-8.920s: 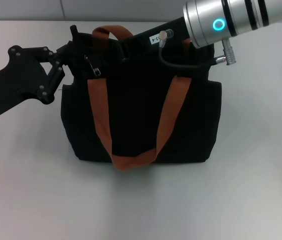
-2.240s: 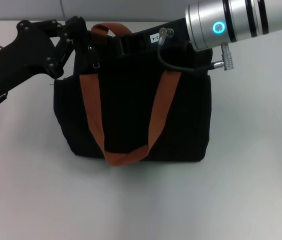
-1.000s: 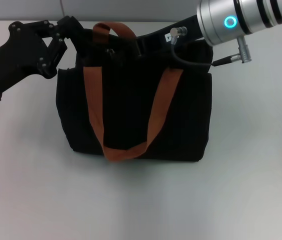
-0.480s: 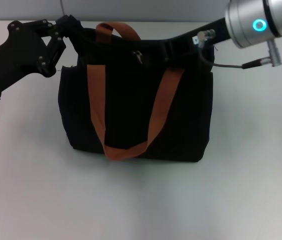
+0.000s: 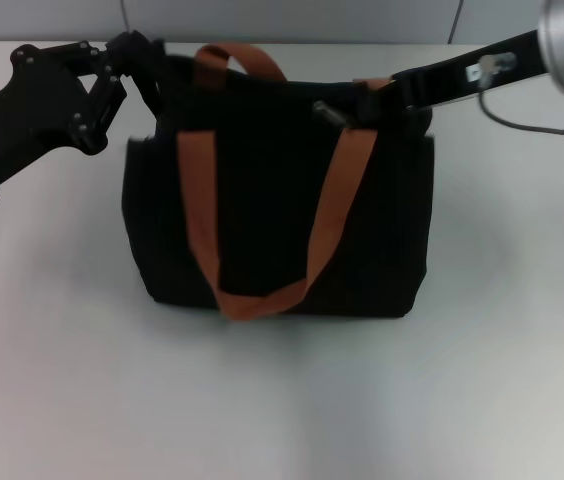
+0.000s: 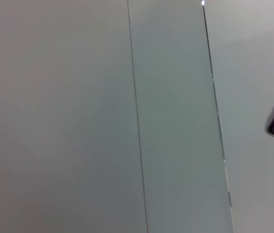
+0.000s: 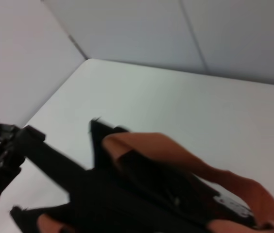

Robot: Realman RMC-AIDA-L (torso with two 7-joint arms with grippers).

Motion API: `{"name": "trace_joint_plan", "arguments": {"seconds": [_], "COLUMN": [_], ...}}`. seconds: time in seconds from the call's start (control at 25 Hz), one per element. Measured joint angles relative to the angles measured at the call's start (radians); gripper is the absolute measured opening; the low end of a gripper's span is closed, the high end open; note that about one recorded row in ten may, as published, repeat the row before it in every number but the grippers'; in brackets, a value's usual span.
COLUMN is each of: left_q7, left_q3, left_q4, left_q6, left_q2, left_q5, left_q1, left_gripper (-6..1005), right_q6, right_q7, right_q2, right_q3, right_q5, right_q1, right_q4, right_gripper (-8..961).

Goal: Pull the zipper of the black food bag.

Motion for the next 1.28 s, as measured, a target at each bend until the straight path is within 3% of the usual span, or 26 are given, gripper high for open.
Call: {"name": "trace_joint_plan", "arguments": {"seconds": [0.36,0.64,0.76,0.96,1.0,1.08,1.28], "left_q7": [0.0,-0.001,-0.008,-0.009,-0.009,-0.01,-0.01], "left_q3": [-0.005,-0.005,-0.005,-0.005,-0.005,-0.005,-0.002], "left_q4": [0.0,-0.001,-0.002,-0.002,-0.002,-0.003,-0.01], "left_q6": [-0.004,-0.004,-0.005,-0.004,-0.004,-0.004,-0.01], "left_q2": [0.0,-0.002,-0.002,-0.002,-0.002,-0.002,-0.001], "left_q5": [-0.001,-0.001,-0.001,-0.001,-0.001,-0.001,0.002], "left_q1": [0.001,0.001,0.002,0.005,0.005,0.007,0.014], "left_gripper": [153,155,157,159,159,160,162], "right_q6": [-0.028,-0.024,-0.057,-0.183,-0.281,-0.333,-0.501], "right_q7": [-0.009,-0.23,-0.469,-0.749,-0.897,-0.977,-1.317], "right_q2": [0.002,0.001,-0.006,-0.009,-0.018,-0.023,-0.068], "right_q3": [0.038,0.131,0.213,0.308,0.354,0.374,0.401], "right_q5": [0.03,0.305,0.532,0.688,0.711,0.714,0.697], "right_q1": [-0.044,-0.126,-0.176,-0.2,-0.202,-0.202,-0.224], "right_q4": [-0.048,-0.01,0.128,0.323,0.429,0.487,0.72], "right_gripper": [97,122,133,305,339,409,571]}}
